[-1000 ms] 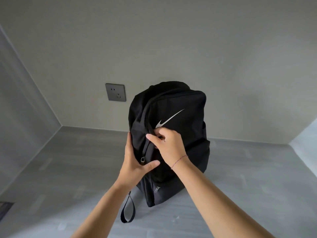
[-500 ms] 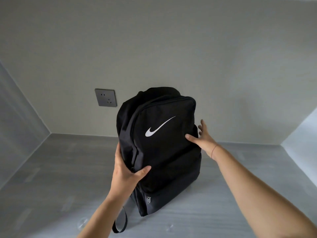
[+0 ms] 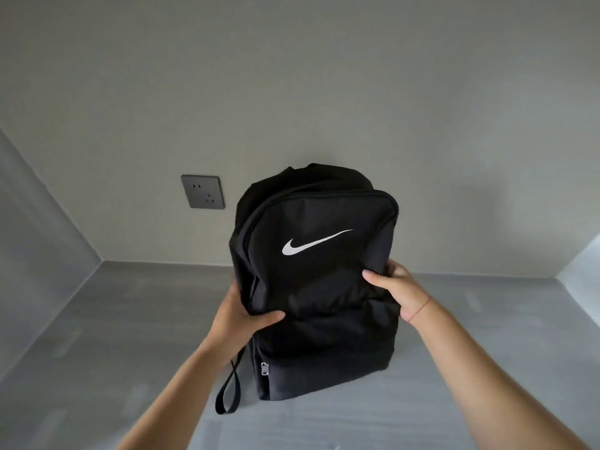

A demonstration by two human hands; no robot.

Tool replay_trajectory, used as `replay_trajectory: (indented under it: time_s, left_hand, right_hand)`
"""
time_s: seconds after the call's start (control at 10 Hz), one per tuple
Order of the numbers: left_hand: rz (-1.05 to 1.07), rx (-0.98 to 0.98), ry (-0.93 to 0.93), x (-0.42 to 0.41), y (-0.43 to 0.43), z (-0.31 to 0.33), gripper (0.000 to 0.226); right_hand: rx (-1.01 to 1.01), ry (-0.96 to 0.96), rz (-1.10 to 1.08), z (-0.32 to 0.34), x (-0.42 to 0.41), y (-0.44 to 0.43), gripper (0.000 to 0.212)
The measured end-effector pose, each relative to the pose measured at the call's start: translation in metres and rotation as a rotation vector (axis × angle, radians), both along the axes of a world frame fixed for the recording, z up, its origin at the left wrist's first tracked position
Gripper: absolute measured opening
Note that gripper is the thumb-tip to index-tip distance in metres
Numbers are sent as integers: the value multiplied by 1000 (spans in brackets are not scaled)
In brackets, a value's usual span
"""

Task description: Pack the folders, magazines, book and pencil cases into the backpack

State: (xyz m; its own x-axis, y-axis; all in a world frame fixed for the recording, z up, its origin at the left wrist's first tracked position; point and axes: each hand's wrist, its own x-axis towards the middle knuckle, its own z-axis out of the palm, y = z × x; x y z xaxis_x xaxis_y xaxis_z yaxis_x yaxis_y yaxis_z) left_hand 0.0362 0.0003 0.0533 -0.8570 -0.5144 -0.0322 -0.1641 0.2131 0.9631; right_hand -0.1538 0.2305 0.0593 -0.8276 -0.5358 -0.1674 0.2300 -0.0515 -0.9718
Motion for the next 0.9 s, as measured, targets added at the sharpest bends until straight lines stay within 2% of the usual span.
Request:
replay_trajectory:
  time_s: [0.2, 0.3, 0.4, 0.5, 0.7, 0.8, 0.9]
  left_hand:
    - [-224, -42, -2, -80, -24, 31, 103]
    - [-237, -30, 23, -112, -25, 28, 104]
    - [-249, -27, 33, -134, -26, 21, 103]
    - [-225, -52, 67, -149, -29, 9, 100]
    - [-199, -78, 72, -153, -24, -9, 94]
    - [-152, -80, 86, -150, -23, -3, 92]
    - [-4, -41, 39, -134, -18, -10, 98]
  right_hand:
    - [-153, -75, -161, 13, -16, 7, 32]
    - [-161, -43, -218, 28, -35, 3, 18]
    - [-111, -29, -224, 26, -52, 8, 21]
    - [43, 34, -218, 13, -64, 13, 30]
    - [535, 278, -374, -3, -77, 4, 46]
    - [647, 289, -362, -3, -75, 0, 57]
    - [712, 272, -348, 5, -69, 8, 72]
